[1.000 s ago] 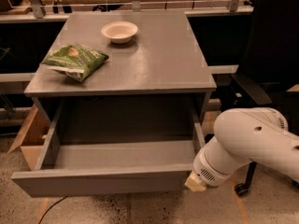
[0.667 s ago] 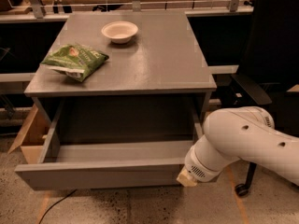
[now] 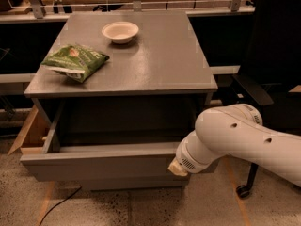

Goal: Close top drawer

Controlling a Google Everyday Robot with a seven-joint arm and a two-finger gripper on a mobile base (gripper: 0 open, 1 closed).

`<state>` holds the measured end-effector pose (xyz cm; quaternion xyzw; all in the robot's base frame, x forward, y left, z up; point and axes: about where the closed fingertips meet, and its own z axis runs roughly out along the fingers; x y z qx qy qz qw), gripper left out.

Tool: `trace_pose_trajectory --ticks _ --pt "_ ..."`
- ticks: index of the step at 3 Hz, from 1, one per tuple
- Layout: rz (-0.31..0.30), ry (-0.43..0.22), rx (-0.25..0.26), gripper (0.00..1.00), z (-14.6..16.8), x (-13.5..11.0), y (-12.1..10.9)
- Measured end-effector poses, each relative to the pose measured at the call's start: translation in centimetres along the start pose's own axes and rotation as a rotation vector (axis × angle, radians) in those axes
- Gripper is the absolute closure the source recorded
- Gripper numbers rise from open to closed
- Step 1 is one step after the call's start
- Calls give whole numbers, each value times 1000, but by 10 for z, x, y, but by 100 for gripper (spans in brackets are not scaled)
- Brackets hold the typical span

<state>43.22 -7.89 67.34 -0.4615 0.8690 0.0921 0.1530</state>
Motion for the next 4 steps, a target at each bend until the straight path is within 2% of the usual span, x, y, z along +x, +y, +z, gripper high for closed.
trace_pose_trajectory --ticks 1,2,3,4 --pt "0 -2 -2 100 1 0 0" --pt "-3 -47 -3 100 12 -11 -7" --pt "-3 -49 -3 100 11 -11 -7" --pt "29 -119 29 100 17 -26 -18"
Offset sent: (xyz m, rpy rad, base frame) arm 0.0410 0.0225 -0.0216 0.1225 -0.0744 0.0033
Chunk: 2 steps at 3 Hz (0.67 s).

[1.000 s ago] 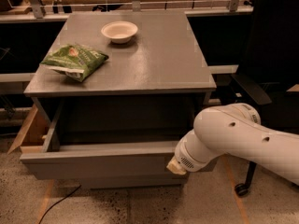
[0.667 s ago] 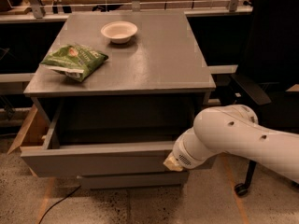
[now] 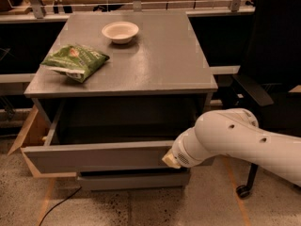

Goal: Close top drawer

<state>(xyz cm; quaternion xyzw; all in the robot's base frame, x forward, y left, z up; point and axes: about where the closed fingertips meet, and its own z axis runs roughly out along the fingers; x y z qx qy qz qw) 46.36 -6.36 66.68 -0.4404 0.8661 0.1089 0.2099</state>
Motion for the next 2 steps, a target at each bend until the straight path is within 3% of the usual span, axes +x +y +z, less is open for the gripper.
trace_pose_trajectory --ticks 2 --pt "176 -267 101 100 26 -56 -36"
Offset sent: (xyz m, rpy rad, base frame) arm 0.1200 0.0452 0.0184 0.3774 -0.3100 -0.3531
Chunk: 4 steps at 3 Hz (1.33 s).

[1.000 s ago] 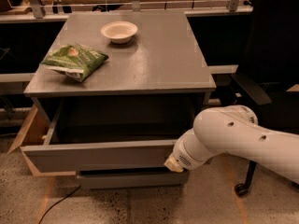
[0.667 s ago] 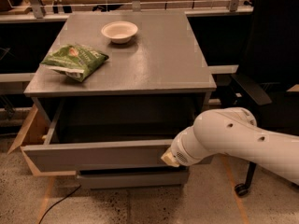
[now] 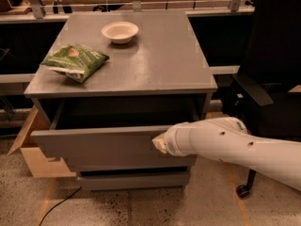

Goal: Close top drawer

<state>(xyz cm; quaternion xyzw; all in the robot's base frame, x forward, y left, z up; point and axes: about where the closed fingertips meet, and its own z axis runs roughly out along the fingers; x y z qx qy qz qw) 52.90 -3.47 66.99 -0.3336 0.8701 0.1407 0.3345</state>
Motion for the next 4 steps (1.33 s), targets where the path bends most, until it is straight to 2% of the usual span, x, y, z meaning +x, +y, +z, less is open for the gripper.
trace_pose_trajectory --ticks 1,2,4 --pt "5 -77 29 100 -2 -21 -6" --pt "5 -77 29 100 -2 -21 -6" --pt "71 -130 85 100 -3 -27 -18"
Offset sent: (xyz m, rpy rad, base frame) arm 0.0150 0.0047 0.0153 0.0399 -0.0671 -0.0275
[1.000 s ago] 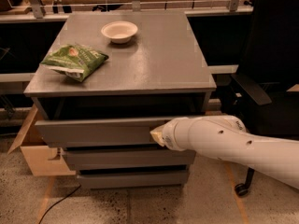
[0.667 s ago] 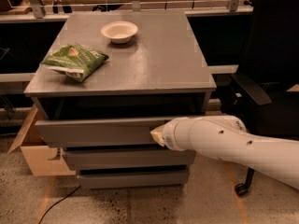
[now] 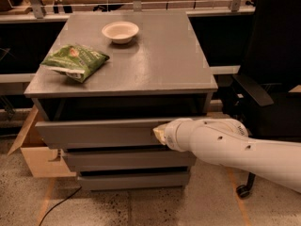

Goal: Close top drawer

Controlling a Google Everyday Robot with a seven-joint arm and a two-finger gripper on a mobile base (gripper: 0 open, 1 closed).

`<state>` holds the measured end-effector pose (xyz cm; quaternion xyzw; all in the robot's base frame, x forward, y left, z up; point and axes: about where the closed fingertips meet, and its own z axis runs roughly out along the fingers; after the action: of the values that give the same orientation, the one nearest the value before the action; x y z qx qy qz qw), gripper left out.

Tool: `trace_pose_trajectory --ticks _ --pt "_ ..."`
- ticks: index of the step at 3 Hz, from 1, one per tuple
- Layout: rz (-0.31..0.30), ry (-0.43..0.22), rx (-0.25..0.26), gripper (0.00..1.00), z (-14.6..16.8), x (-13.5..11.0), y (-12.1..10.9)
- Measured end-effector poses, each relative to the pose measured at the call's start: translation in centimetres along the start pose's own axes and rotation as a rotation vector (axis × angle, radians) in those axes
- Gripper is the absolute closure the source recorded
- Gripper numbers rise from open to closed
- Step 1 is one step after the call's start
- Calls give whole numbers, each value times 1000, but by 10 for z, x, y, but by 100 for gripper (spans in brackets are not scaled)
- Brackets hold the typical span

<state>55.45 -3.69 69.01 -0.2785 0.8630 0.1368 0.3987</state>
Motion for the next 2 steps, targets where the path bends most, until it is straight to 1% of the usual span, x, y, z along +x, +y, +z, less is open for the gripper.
trace_pose_trajectory --ticks 1,2 --pt "29 -12 20 100 3 0 -7" --pt "53 -12 14 100 18 3 -8"
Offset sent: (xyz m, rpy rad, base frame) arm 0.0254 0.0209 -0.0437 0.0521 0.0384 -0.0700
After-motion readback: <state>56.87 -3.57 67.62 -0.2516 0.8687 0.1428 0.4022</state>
